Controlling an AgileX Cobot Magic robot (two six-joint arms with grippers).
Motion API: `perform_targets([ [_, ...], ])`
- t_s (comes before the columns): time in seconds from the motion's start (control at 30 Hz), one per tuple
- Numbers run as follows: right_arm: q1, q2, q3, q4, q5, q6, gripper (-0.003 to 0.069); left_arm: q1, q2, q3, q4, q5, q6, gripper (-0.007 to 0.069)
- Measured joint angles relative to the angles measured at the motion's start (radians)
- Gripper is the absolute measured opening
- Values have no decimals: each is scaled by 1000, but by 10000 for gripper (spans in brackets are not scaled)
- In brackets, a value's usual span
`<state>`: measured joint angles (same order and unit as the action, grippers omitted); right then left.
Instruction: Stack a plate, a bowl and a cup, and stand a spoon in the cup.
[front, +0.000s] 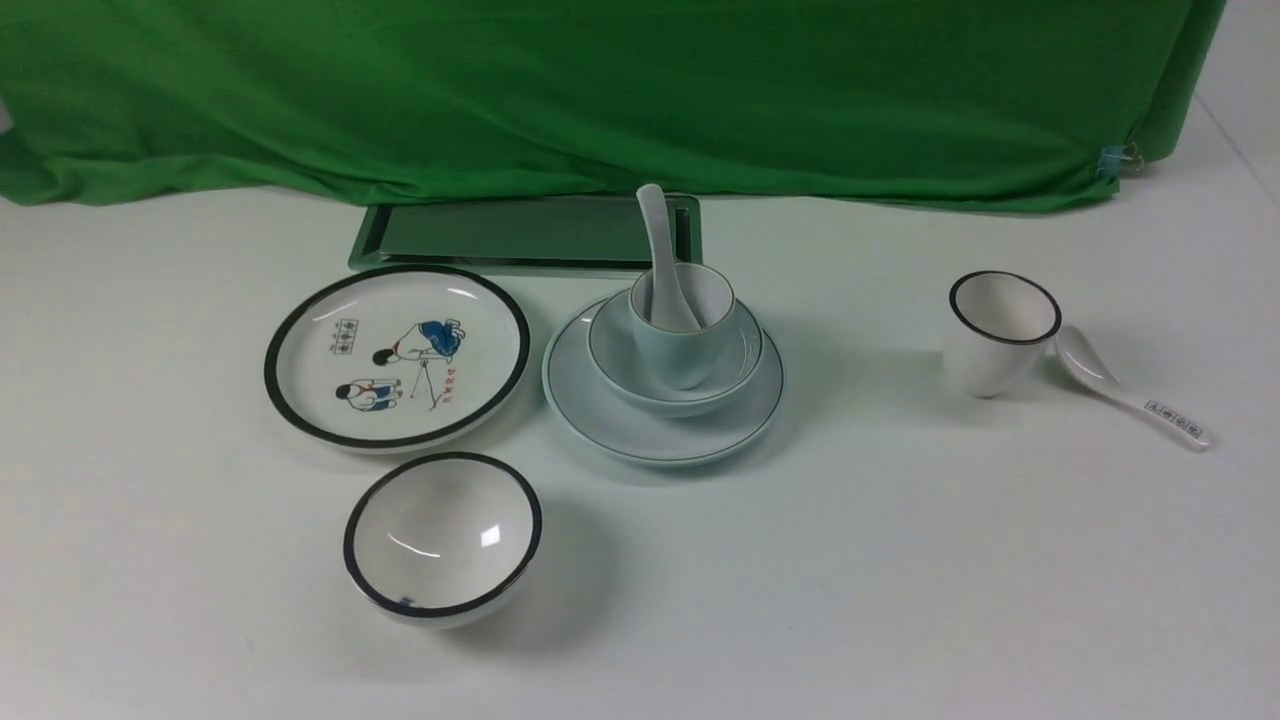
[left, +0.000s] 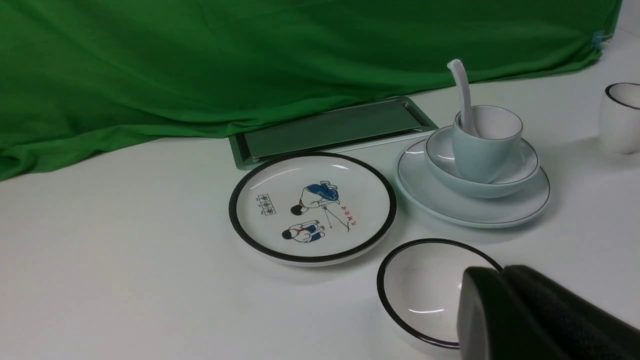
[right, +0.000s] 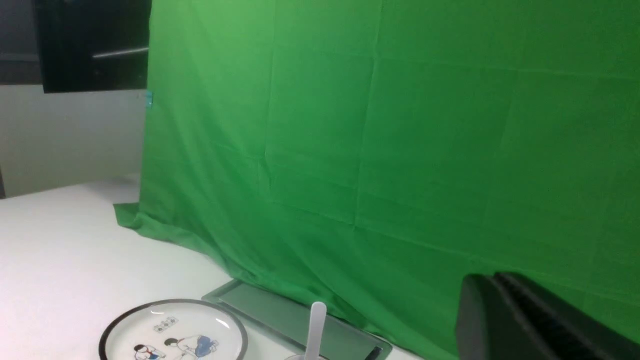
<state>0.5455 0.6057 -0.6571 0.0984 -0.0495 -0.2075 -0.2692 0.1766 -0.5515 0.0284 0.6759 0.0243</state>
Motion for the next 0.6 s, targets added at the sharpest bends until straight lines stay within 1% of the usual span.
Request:
perform_targets([
  [0.4,0,-5,4,0,9,0,80,0,-1,0,0,0,0,-30],
  [0.6,0,-6,5,1,-2,13,85,0,-1,0,0,0,0,-30],
])
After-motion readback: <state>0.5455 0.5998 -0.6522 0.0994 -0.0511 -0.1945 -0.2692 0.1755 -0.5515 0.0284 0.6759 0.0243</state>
